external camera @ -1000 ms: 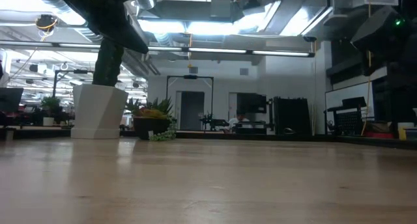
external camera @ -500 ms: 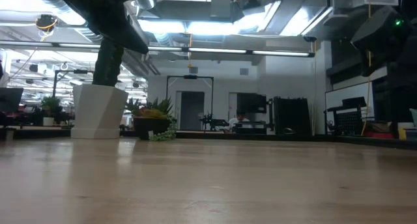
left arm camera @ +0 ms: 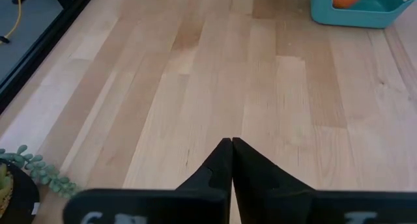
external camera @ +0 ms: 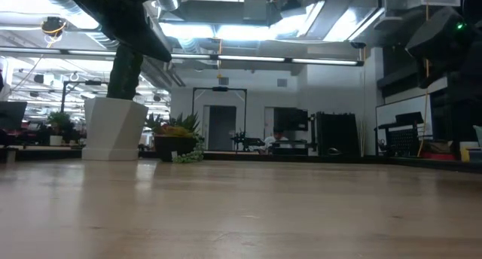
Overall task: Nest measuring cups in basket
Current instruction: Put the stacked measuring cups into the green bin
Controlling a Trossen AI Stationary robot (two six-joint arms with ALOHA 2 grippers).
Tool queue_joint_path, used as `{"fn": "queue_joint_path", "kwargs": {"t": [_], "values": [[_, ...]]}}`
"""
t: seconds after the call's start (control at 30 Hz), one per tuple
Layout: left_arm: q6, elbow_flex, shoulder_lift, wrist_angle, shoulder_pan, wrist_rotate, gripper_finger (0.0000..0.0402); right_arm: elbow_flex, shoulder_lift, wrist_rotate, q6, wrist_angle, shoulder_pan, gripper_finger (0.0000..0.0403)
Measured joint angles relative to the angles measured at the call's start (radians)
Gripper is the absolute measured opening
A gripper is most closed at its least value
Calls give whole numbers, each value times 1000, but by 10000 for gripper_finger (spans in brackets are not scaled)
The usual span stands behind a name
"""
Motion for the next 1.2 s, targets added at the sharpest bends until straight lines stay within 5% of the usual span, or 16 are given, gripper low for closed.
{"fn": "queue_joint_path", "kwargs": {"t": [0.47,1.2], "values": [[0,0,0,0,0,0,25,0,0,-16,-21,-15,0,173],[0,0,0,0,0,0,19,1,0,-10,21,-124,0,177]]}}
